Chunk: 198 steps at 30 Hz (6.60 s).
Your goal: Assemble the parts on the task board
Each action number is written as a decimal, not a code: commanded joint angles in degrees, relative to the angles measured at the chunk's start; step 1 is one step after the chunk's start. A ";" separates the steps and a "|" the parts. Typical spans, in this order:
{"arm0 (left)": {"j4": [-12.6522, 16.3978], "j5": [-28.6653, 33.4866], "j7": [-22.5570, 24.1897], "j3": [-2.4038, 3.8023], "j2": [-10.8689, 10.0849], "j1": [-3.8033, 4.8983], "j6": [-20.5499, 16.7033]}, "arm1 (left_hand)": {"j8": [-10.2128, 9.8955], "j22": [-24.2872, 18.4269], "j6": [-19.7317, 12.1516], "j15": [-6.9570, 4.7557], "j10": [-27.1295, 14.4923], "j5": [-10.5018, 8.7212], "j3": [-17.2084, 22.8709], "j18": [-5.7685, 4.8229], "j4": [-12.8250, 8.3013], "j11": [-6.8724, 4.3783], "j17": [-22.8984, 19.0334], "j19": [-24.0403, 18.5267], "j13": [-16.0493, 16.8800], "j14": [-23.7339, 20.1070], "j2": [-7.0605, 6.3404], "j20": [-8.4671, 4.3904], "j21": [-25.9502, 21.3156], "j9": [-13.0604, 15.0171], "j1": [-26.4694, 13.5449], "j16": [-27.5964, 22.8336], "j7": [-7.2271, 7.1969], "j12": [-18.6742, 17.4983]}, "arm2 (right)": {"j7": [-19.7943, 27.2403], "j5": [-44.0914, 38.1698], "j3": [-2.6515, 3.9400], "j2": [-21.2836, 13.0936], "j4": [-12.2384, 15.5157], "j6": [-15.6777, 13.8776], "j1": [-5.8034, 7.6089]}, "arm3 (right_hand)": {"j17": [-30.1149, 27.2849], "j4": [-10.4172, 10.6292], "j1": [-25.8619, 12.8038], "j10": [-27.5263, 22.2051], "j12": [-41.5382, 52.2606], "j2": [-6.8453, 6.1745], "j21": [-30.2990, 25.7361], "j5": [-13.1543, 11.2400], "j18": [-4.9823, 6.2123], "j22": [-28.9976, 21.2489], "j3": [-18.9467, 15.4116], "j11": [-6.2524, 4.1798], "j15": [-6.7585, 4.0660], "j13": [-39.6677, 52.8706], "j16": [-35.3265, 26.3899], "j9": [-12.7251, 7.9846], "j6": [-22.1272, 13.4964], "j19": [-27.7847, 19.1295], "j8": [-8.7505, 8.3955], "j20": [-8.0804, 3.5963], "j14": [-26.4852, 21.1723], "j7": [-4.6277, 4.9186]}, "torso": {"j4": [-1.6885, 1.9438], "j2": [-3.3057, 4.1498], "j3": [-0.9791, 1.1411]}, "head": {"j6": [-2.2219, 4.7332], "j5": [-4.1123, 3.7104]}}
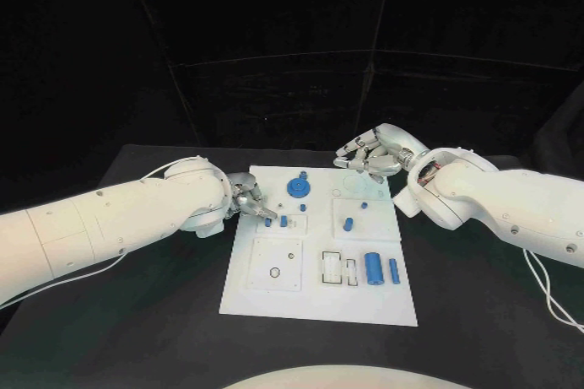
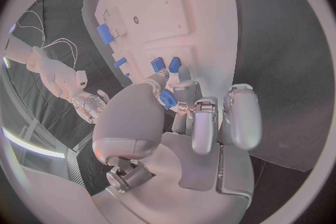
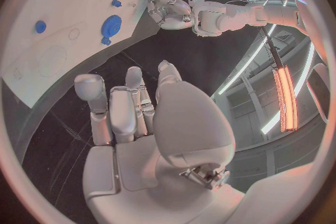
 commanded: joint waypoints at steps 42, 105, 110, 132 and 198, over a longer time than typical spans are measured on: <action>-7.88 -12.10 30.61 -1.44 7.56 0.12 -11.52 | -17.01 -34.28 -8.39 6.59 -27.69 0.19 -2.47 6.06 -9.91 8.44 -13.05 -11.99 -38.50 -4.63 -1.76 6.01 -34.51 -19.25 20.11 -19.79 8.15 -35.02 | 0.46 0.14 0.03 0.59 -0.32 0.05 0.10 | -0.20 -0.04 -0.01 -0.47 -0.38 0.54 -0.40 0.35 1.11 -0.27 -0.35 -0.16 0.38 -0.15 -0.40 0.06 -0.43 -0.55 0.28 0.11 -0.26 0.09 | -0.08 0.09 -0.01 | 0.59 -0.84; -16.31 -17.76 22.84 -1.87 15.63 -0.87 -1.69 | -20.87 -15.19 -0.54 5.03 -17.72 0.16 5.67 2.84 -13.77 6.72 -8.65 -4.51 -47.55 -0.32 1.37 4.44 -15.97 -25.06 22.18 -12.00 6.51 -39.11 | 0.70 0.14 0.03 1.37 -0.46 -0.18 0.11 | -0.14 -0.09 0.10 -0.45 -0.20 0.76 -0.50 0.44 1.11 -0.32 -0.40 -0.16 0.38 -0.06 -0.41 0.07 -0.47 -0.54 0.36 0.12 -0.27 0.09 | 0.02 0.01 -0.03 | 0.22 -1.38; -16.45 -17.81 22.66 -1.87 15.71 -0.89 -2.10 | -21.30 -14.65 -0.02 5.12 -17.15 0.11 7.69 2.77 -14.77 6.81 -8.84 -4.61 -48.12 -0.35 1.36 4.49 -15.56 -25.45 22.51 -11.88 6.65 -39.72 | 0.69 0.14 0.03 1.37 -0.45 -0.18 0.11 | -0.14 -0.09 0.10 -0.45 -0.20 0.76 -0.50 0.44 1.11 -0.32 -0.40 -0.16 0.38 -0.06 -0.41 0.07 -0.47 -0.54 0.36 0.12 -0.27 0.09 | 0.04 -0.02 -0.03 | 0.24 -1.42; -12.19 -15.81 30.46 -1.65 12.17 -1.05 -13.77 | -21.97 -12.74 2.22 4.94 -14.69 0.19 10.92 2.54 -15.04 6.60 -8.62 -4.20 -49.35 0.01 1.35 4.42 -13.94 -26.01 20.34 -11.17 6.55 -41.31 | 0.80 0.14 0.03 1.16 -0.34 -0.28 0.10 | -0.14 -0.09 0.10 -0.45 -0.20 0.76 -0.50 0.44 1.11 -0.32 -0.40 -0.16 0.38 -0.06 -0.41 0.07 -0.47 -0.54 0.36 0.12 -0.27 0.09 | 0.23 -0.08 -0.08 | 0.56 -1.46; -9.38 -14.08 26.09 1.00 5.40 -1.47 -5.06 | -22.73 -12.93 2.56 5.01 -13.98 0.17 11.16 2.61 -14.93 6.68 -9.64 -4.44 -50.00 -0.20 0.52 4.46 -14.30 -26.35 19.02 -11.44 6.60 -42.57 | 0.99 0.13 0.03 1.14 -0.65 -0.33 0.09 | -0.16 -0.12 0.20 -0.37 0.01 0.96 -0.61 0.51 1.12 -0.39 -0.46 -0.18 0.37 0.01 -0.47 0.10 -0.39 -0.51 0.50 0.12 -0.27 0.06 | -0.01 -0.01 -0.04 | 0.48 -0.94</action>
